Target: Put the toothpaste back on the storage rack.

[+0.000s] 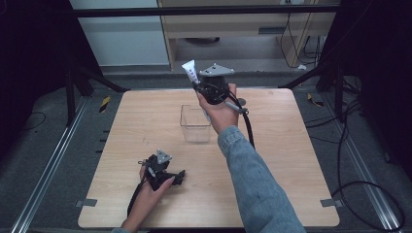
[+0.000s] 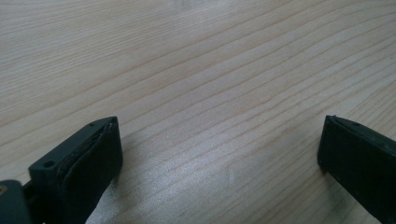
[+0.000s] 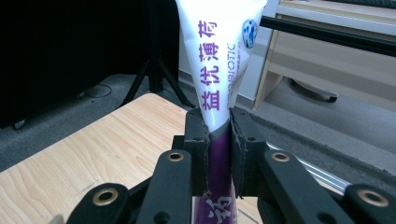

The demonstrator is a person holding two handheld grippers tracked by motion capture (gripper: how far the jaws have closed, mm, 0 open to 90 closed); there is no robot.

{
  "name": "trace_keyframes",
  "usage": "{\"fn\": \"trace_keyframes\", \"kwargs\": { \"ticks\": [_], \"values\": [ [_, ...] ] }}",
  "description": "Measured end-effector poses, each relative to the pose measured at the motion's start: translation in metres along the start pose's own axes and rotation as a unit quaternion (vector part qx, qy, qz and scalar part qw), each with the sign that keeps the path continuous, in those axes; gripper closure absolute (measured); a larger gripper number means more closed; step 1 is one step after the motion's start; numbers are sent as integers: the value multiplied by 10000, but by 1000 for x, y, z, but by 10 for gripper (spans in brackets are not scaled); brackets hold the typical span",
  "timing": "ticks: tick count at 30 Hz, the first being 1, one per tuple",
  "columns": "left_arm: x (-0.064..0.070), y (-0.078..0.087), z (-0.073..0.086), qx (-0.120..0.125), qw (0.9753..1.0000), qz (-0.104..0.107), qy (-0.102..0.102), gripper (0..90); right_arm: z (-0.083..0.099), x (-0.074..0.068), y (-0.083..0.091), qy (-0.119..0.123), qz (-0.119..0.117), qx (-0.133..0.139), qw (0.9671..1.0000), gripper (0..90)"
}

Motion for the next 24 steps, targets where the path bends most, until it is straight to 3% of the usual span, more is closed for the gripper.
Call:
{"fn": "trace_keyframes", "kwargs": {
  "ticks": [24],
  "values": [
    [0,0,0,-1,10000,-1,-2,0,4,-9,-38,-2,-41,-183,9998,785]
  ]
}}
Point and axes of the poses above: each handheld gripper's, and its own axes: y roughly backward along the jaws, z roughly out of its underside, x roughly to its right, the point moved 10 cm from there along -y, roughly forward along the jaws, and after that the axes turned 11 degrees about -y, right-handed, at the moved point
